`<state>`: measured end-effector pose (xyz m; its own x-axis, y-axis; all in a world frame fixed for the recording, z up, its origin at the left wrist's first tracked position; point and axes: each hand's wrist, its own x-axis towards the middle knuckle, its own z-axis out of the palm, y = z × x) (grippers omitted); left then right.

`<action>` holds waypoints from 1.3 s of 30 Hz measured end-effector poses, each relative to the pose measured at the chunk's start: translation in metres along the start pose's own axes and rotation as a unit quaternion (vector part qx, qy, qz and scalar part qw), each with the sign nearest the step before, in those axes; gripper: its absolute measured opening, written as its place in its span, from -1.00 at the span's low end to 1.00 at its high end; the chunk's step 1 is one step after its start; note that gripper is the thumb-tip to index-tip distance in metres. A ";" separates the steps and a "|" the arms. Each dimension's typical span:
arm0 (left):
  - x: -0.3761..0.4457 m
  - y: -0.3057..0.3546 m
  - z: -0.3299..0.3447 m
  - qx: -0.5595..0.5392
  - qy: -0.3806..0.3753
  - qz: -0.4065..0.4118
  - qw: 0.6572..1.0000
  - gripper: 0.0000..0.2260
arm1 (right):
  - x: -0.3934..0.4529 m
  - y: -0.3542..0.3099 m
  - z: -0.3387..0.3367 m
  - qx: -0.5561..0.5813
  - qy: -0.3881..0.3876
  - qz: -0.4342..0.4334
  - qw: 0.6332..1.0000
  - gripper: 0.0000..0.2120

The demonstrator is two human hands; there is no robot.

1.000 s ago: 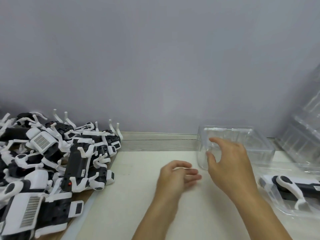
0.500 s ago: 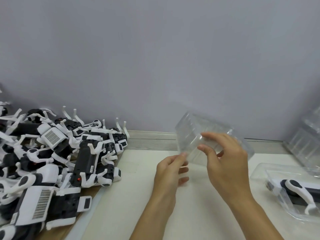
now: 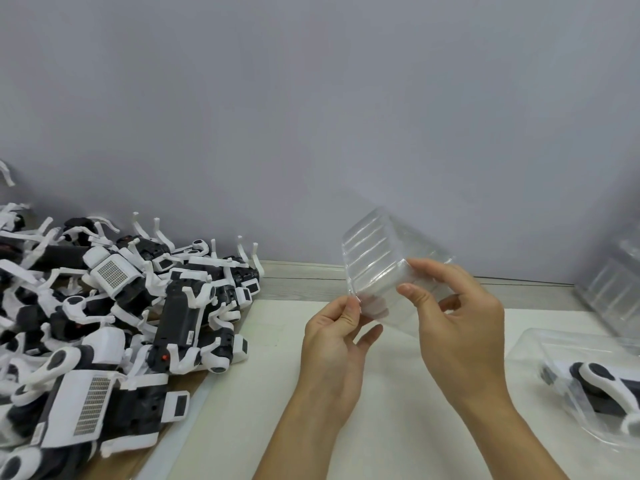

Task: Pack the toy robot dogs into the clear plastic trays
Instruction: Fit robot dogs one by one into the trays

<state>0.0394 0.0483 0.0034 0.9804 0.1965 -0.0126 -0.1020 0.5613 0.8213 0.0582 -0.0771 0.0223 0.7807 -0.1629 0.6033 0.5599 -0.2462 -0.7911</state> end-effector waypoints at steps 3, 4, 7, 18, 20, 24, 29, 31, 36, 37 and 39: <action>-0.001 0.002 -0.001 0.007 0.004 -0.010 1.000 -0.73 | 0.001 -0.001 -0.001 0.003 -0.006 0.005 1.000 -0.68; -0.001 0.002 -0.001 0.008 0.006 -0.014 1.000 -0.73 | 0.001 -0.001 -0.001 0.005 -0.007 0.008 1.000 -0.68; -0.001 0.003 0.000 0.012 0.016 -0.020 1.000 -0.70 | 0.003 -0.001 -0.003 0.015 -0.010 0.017 1.000 -0.70; 0.001 -0.004 0.000 0.070 0.090 -0.011 0.993 -0.76 | 0.008 -0.005 -0.011 0.003 -0.014 0.008 1.000 -0.71; 0.002 -0.005 -0.002 0.069 0.106 -0.024 0.992 -0.74 | 0.011 -0.007 -0.015 0.005 0.004 -0.004 1.000 -0.70; 0.005 -0.002 -0.008 0.043 0.173 -0.056 0.982 -0.70 | 0.023 -0.013 -0.027 0.045 0.081 -0.020 0.995 -0.77; 0.011 0.001 -0.026 0.097 0.235 -0.070 0.965 -0.75 | 0.034 -0.024 -0.039 0.094 0.150 -0.032 0.984 -0.85; 0.013 -0.001 -0.033 0.186 0.254 -0.052 0.948 -0.83 | 0.036 -0.029 -0.042 0.110 0.178 -0.024 0.978 -0.91; 0.011 0.003 -0.035 0.358 0.290 0.038 0.887 -0.94 | 0.045 -0.039 -0.055 0.172 0.222 0.019 0.959 -0.76; 0.011 0.004 -0.034 0.356 0.291 0.056 0.886 -0.96 | 0.047 -0.039 -0.058 0.187 0.217 0.034 0.957 -0.73; 0.011 0.006 -0.032 0.327 0.276 0.079 0.900 -0.87 | 0.051 -0.036 -0.064 0.213 0.203 0.065 0.954 -0.79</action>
<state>0.0446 0.0793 -0.0104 0.7103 0.7039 0.0007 0.0650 -0.0666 0.9957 0.0599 -0.1377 0.0875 0.7277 -0.5431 0.4190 0.5958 0.1977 -0.7784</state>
